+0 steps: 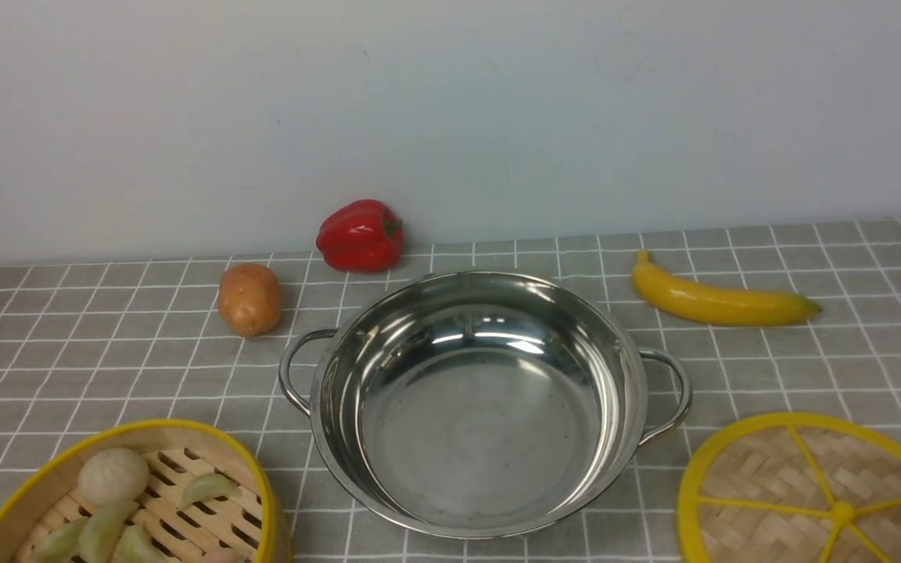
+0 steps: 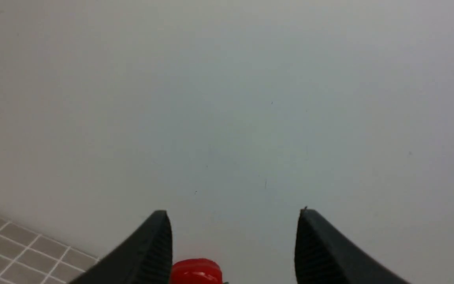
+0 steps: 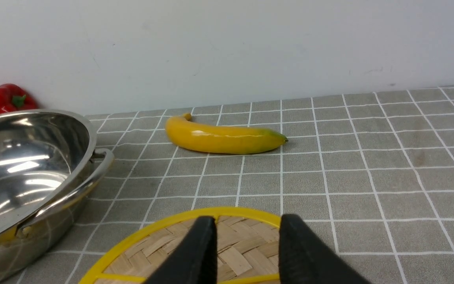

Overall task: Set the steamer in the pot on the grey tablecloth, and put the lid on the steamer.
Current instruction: 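Grasp the rim of the steamer basket holding the buns with the left gripper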

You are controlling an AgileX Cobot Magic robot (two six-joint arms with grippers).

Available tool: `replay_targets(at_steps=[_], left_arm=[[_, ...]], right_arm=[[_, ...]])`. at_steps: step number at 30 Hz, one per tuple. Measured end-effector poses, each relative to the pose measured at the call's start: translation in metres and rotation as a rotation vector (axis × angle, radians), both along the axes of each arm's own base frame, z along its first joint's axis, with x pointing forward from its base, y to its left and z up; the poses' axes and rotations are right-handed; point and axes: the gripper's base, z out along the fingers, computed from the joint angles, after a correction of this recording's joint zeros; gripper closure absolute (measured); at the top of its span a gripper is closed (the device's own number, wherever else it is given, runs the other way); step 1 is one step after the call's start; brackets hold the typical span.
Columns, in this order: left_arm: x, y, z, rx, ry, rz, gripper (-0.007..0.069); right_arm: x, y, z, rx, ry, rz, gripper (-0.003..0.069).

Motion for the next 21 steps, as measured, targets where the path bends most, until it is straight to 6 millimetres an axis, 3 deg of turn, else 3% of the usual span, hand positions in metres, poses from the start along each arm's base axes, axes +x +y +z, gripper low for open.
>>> replay_targets(at_steps=[3,7,8,15,21], left_arm=[[0.012,-0.003,0.022,0.187,0.061,-0.013,0.0224],[0.033,-0.006,0.033,0.363,0.173,-0.065,0.0224],[0.034,-0.007,0.034,0.337,0.18,-0.072,0.0224],[0.074,-0.008,0.006,0.229,0.484,-0.172,0.0224],[0.095,-0.011,-0.019,0.063,0.683,-0.237,0.0224]], right_arm=[[0.0,0.0,0.0,0.0,0.0,0.0,0.0416],[0.0,0.0,0.0,0.0,0.0,0.0,0.0416],[0.0,0.0,0.0,0.0,0.0,0.0,0.0416],[0.0,0.0,0.0,-0.001,0.0,0.0,0.0416],[0.0,0.0,0.0,-0.001,0.0,0.0,0.0416]])
